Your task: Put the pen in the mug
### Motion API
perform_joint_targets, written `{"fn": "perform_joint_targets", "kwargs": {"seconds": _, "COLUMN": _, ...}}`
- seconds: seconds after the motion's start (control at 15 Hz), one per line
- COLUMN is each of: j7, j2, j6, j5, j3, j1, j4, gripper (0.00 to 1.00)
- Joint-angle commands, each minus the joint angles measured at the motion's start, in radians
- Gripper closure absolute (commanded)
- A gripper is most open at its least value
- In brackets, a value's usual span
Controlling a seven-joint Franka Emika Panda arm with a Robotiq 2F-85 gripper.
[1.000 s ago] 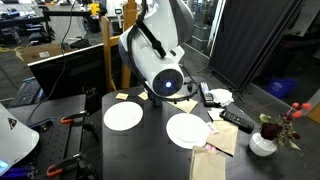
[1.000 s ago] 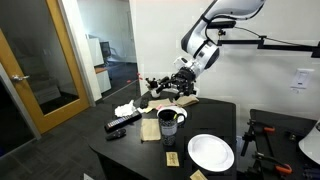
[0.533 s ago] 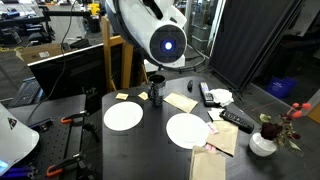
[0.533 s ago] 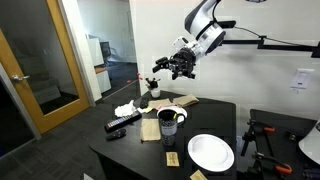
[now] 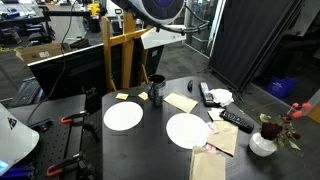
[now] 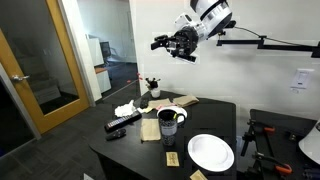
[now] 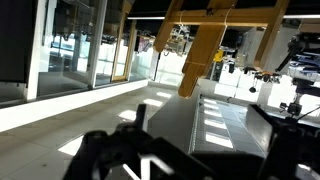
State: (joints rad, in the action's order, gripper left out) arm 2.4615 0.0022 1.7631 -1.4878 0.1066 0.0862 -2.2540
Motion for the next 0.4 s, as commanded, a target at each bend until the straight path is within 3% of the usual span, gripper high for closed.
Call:
{"fn": "perform_joint_targets", "kwargs": {"seconds": 0.0, "j7": -0.001, "j2": -0.012, "j6": -0.002, "j5": 0.002, "j3": -0.006, "j1": 0.003, "j4": -0.003, "gripper": 0.0}}
{"fn": "perform_joint_targets", "kwargs": {"seconds": 0.33, "j7": -0.002, "j2": -0.033, "j6": -0.002, "j5": 0.002, "j3": -0.011, "j1": 0.001, "j4": -0.018, "gripper": 0.0}}
